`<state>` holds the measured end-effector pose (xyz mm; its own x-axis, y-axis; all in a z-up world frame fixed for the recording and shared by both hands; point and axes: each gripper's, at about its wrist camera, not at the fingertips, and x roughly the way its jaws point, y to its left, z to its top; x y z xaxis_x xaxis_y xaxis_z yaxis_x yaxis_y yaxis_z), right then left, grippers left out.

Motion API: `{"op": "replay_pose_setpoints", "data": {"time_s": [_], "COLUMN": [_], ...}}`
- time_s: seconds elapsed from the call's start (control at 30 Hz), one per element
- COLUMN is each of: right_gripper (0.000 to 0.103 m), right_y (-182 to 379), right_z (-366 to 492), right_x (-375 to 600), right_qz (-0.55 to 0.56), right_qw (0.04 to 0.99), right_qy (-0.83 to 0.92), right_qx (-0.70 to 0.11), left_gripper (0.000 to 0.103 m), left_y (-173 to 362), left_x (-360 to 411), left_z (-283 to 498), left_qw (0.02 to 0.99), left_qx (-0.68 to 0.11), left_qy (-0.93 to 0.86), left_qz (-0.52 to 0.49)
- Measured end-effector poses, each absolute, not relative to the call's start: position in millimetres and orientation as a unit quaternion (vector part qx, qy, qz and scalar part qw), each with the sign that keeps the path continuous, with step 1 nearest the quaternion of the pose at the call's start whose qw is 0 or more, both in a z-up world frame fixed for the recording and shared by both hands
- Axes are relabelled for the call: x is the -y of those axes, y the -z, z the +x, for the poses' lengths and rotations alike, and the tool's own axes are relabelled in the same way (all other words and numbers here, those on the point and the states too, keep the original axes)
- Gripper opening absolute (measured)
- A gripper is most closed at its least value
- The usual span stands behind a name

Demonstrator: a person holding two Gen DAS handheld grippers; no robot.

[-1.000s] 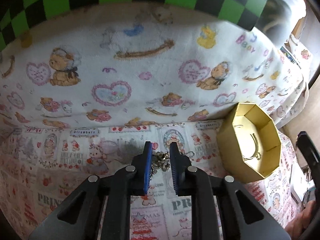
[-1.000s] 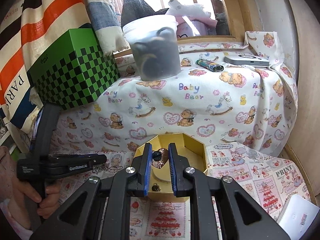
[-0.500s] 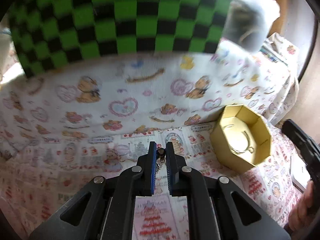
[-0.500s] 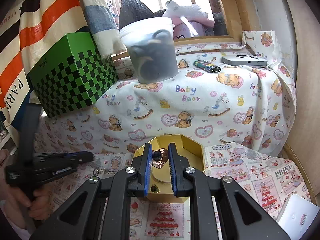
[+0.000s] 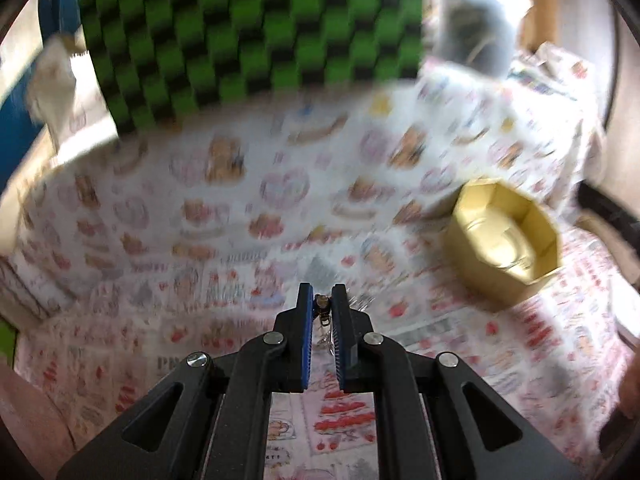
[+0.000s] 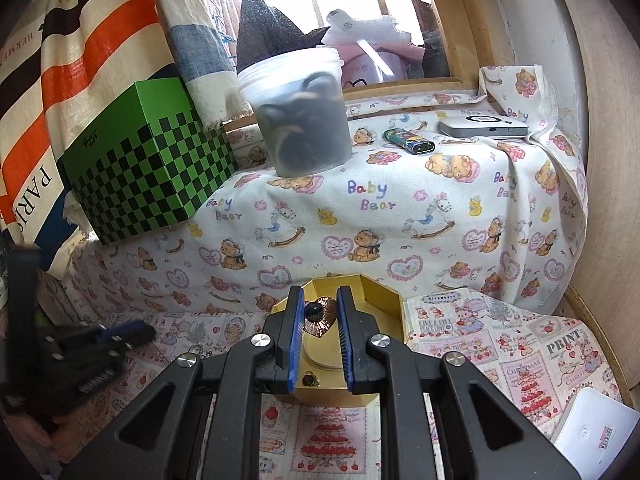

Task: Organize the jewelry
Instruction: 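Hold the heart pendant over the box with the right gripper while the left lifts the chain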

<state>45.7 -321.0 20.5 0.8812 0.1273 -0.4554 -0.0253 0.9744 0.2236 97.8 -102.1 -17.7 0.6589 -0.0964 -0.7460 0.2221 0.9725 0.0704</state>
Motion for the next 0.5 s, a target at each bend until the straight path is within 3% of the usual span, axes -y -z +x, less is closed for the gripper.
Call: {"op": "replay_pose_setpoints", "data": {"time_s": [0.37,0.5], "right_gripper": [0.018,0.018], "right_y": [-19.8,-19.5], "right_z": [47.7,47.6], "right_x": [323.0,322.2], "right_qz": [0.108,0.105], "right_qw": [0.963,0.963], "right_qy": [-0.038,-0.038], "right_qx": [-0.244,-0.245], "left_gripper": [0.009,0.034], "left_y": [48.4,42.4], "left_x": [79.9,70.1], "left_z": [140.5,138.7], "left_qw": [0.9,0.903], "left_qx": [-0.43,-0.422], "left_qy": [0.061,0.072], "left_qz": [0.031,0.022]}}
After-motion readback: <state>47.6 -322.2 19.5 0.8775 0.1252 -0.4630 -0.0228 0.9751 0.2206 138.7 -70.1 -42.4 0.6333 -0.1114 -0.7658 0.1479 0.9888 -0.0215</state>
